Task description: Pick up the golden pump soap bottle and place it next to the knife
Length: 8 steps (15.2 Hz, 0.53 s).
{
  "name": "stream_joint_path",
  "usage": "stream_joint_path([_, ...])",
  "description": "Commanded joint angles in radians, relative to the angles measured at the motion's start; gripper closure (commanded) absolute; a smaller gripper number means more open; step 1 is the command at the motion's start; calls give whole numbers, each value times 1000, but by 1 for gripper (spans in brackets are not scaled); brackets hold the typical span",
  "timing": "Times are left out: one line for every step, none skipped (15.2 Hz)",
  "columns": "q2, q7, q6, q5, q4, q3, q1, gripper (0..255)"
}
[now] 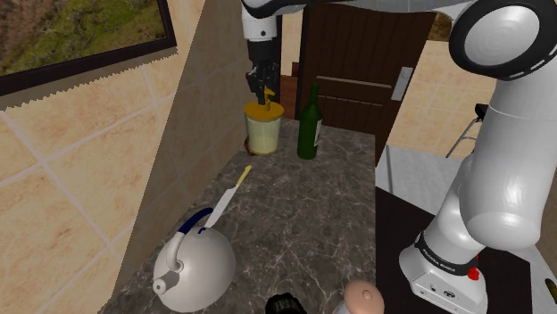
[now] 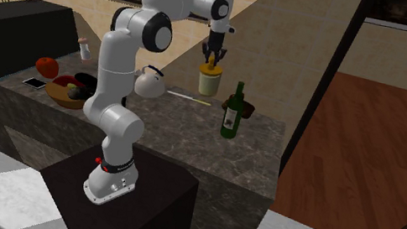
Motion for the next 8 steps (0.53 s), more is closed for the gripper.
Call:
stream_joint_path([-2,0,28,0,-29,0,0,255])
stream_joint_path([-3,0,42,0,-44,0,0,255])
stream_joint_path([-4,0,56,0,-59,0,0,255])
stream_joint_path([-5,0,70,0,-74,0,1,255])
stream_joint_path([-6,0,83,0,-88,0,1,255])
stream_joint_path([-6,0,97,0,-102,0,1,255])
stream_joint_path([-6,0,110,0,-115,0,1,255])
stream_joint_path([-6,0,124,0,-128,0,1,255])
